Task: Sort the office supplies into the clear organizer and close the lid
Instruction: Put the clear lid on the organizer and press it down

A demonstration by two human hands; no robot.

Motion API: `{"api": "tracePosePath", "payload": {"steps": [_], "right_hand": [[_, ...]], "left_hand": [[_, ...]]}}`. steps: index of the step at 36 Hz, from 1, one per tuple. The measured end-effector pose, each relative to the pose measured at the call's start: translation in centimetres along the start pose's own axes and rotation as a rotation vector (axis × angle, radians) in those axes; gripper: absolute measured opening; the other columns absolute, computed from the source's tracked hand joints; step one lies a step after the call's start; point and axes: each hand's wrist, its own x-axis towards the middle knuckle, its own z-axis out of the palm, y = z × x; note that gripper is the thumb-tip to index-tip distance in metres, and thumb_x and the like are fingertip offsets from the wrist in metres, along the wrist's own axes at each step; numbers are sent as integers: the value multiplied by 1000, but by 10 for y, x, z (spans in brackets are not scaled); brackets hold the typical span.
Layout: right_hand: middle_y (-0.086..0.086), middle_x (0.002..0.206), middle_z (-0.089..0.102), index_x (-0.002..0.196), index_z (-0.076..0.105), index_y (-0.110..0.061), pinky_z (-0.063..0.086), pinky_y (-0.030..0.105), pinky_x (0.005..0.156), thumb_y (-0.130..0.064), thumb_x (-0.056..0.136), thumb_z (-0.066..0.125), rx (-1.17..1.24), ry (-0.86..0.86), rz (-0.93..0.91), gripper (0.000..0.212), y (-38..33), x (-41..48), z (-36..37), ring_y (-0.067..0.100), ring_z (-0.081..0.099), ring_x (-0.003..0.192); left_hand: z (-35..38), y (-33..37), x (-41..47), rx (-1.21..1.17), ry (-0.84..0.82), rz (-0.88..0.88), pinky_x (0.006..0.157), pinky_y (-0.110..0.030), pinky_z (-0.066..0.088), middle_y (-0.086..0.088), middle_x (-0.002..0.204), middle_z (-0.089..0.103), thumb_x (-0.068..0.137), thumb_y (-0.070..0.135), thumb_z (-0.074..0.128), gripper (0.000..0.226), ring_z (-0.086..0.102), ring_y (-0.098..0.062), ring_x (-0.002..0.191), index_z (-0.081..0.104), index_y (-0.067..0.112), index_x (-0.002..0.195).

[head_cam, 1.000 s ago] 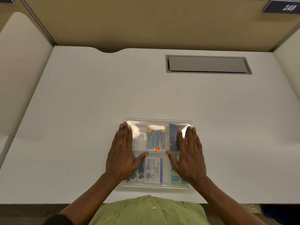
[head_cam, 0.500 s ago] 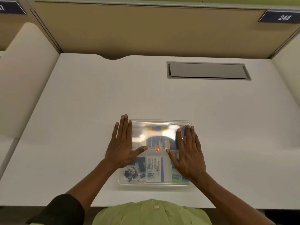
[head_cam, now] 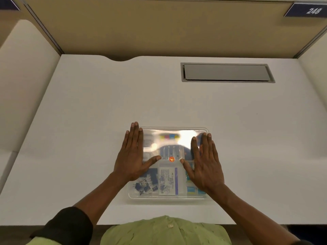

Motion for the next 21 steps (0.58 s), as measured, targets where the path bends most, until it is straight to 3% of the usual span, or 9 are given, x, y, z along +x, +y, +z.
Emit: {"api": "tracePosePath", "payload": {"steps": [14,18,21], "right_hand": [[13,169,-13,162,0,-13,17,51,125,-67,96,44,60,52,-8,95,2,5,2,31,-10,156],[12,169,-13,162,-1,-13,17,51,125,-68,96,42,50,54,-3,95,3,4,4,30,-10,156],[12,169,-13,161,0,-13,17,51,125,-68,96,41,42,53,-4,95,3,4,5,31,-11,156]], "left_hand": [[-1,1,3,12,29,-36,133,-48,6,-6,176,-17,94,84,32,109,-15,-22,163,-2,11,168],[3,5,-4,84,26,-90,133,-49,10,-6,176,-12,98,81,19,99,-11,-23,163,8,11,168],[9,10,-13,44,9,-163,133,-51,12,-6,176,-14,98,81,5,97,-12,-22,163,5,14,168]]}}
